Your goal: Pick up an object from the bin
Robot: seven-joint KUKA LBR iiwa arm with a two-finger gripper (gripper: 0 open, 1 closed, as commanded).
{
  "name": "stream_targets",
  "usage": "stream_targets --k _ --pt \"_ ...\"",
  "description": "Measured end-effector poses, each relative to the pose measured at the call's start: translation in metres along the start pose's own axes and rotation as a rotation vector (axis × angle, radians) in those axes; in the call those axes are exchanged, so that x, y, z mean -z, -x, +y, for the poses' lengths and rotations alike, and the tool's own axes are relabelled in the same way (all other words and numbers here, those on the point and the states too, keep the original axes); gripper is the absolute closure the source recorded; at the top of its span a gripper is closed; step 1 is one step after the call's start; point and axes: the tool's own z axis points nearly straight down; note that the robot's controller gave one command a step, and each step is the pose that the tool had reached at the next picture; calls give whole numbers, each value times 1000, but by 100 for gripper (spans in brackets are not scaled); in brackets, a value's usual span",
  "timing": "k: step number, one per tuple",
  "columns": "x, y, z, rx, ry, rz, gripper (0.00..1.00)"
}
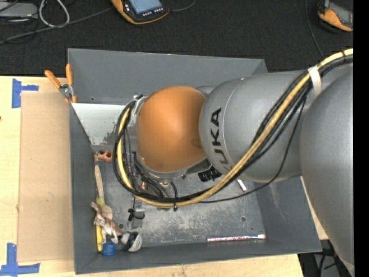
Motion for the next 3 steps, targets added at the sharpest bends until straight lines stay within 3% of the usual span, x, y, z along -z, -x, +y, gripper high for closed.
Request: stream_targets --k 1,2,3 --pt "5 2 -2 -6 2 -7 0" --pt "-31 20 -52 -23 1 -4 0" --pt "-115 3 -129 96 4 -9 0"
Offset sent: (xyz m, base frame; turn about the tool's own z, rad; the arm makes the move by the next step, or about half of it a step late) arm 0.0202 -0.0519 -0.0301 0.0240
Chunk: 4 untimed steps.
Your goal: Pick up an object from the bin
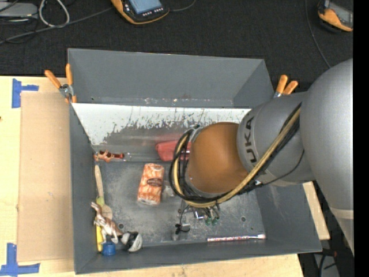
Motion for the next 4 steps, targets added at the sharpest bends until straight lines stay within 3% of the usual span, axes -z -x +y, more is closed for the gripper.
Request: stream_targets --k 1,2,3,4 --pt "-1 7 -11 -81 -1 10 0" --pt "16 15 -29 73 0 6 0" --pt "70 61 -13 -88 2 2 0" --pt "55 74 33 74 1 8 0"
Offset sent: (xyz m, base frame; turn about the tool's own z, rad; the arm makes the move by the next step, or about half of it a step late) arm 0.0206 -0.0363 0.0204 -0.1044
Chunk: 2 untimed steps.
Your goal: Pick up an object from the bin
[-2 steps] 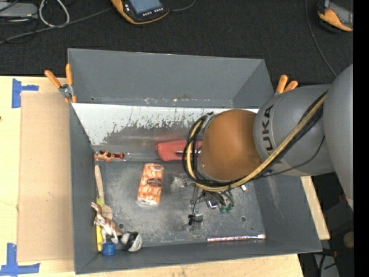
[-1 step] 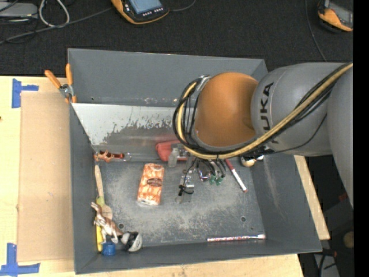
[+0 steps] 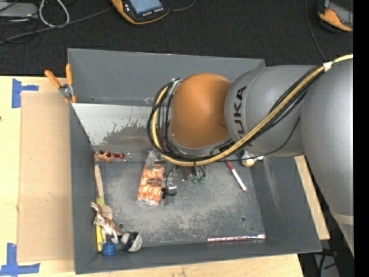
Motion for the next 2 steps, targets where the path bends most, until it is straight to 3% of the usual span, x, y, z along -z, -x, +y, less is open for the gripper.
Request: stream_targets --k 1,2 --pt "-57 16 9 103 0 -11 100" --pt "-57 16 9 103 0 -11 100"
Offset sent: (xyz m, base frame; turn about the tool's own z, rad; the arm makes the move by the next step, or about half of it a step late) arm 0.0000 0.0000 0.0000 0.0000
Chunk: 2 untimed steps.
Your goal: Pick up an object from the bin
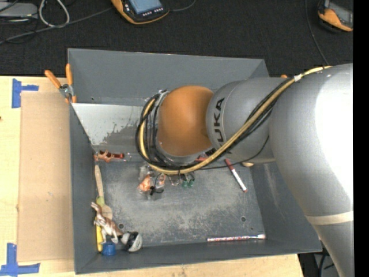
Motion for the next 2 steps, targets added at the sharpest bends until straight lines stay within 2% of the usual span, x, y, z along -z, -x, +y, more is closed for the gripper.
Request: stream_targets --k 1,2 --pt "61 -7 -3 -2 0 4 100" --pt "168 -3 -17 24 0 3 100"
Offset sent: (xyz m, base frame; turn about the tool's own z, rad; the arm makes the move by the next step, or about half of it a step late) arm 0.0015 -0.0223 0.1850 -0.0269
